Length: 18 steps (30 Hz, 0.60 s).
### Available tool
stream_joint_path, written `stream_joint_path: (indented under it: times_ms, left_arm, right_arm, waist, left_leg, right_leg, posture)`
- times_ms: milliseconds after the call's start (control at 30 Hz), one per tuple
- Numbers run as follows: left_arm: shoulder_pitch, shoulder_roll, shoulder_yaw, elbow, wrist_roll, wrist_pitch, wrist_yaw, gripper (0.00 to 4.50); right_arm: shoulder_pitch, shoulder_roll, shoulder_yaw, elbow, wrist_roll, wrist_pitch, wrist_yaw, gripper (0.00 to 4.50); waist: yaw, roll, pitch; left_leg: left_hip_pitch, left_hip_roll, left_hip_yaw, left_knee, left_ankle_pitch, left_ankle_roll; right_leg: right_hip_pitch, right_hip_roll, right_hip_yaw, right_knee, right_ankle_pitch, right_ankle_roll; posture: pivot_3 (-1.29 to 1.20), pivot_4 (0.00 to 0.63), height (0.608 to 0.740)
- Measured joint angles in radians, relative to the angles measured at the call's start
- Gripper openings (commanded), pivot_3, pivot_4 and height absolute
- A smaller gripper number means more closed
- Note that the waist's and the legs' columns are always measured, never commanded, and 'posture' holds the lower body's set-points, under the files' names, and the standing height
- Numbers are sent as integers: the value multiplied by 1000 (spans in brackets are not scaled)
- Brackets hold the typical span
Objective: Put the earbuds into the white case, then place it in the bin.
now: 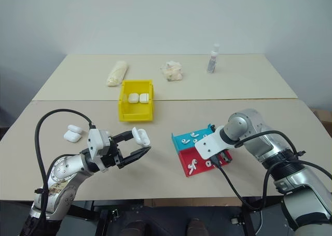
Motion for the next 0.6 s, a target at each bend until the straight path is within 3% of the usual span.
stream_joint_path:
  times_ms: [467,567,600]
  left_arm:
    - [0,3,0,0,0,0,0,2769]
    - [0,3,0,0,0,0,0,2769]
    - [0,3,0,0,0,0,0,2769]
  right_arm:
    - [-12,-20,-3,13,40,-164,-22,1069]
    - [-23,-20,-2,50,43,-269,-32,1572]
    - [-28,-20,-2,64,44,-297,-32,1927]
  waist:
    - [-1,0,0]
    - [0,0,0]
    - [0,0,0]
  left_leg:
    - [0,0,0,0,0,0]
    - [0,0,0,0,0,0]
    - [0,0,0,0,0,0]
  right_leg:
    - [0,0,0,0,0,0]
    - [0,0,0,0,0,0]
    - [0,0,0,0,0,0]
  posture:
    - [0,150,740]
    - [0,150,740]
    - [0,150,740]
